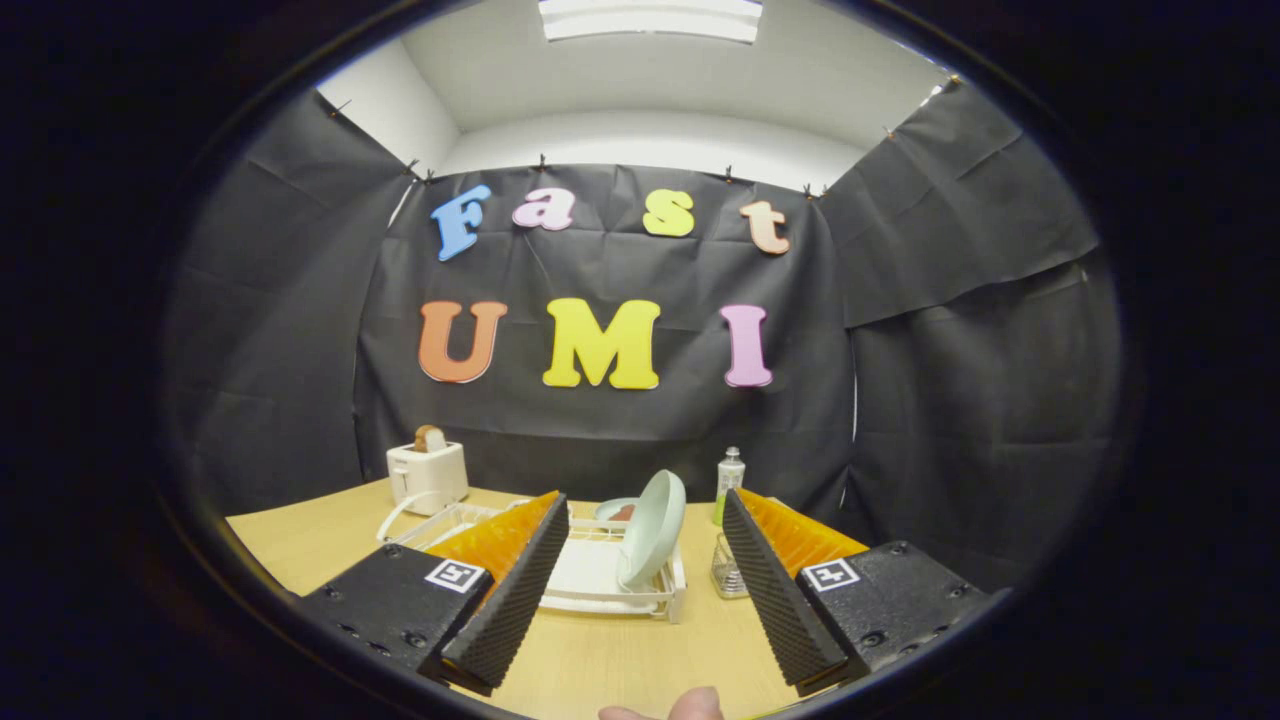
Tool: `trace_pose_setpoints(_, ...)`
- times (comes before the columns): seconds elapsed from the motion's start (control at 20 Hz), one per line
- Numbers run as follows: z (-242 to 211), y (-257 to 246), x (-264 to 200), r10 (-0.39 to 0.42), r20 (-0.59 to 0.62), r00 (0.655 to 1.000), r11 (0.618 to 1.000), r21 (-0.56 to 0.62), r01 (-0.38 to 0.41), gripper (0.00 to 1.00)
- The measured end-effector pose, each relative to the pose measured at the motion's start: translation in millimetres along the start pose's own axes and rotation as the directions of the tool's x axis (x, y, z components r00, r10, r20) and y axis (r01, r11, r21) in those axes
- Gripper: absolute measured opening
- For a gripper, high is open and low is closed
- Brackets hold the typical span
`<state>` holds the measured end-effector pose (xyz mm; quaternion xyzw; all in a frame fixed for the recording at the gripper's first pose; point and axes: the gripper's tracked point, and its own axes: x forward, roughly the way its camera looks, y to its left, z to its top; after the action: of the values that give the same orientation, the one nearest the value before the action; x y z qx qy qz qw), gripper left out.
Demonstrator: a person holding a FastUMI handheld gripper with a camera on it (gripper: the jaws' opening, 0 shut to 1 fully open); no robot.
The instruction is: Take the plate from the dish rack, then take the spoon from the basket and place it into the plate.
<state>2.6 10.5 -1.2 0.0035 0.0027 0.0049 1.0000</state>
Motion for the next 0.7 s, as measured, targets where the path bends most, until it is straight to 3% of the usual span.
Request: trace_pose_setpoints(0.7, -12, -19, 10, -0.005, -0.016, 1.000, 1.000, 0.015, 0.005, 1.00)
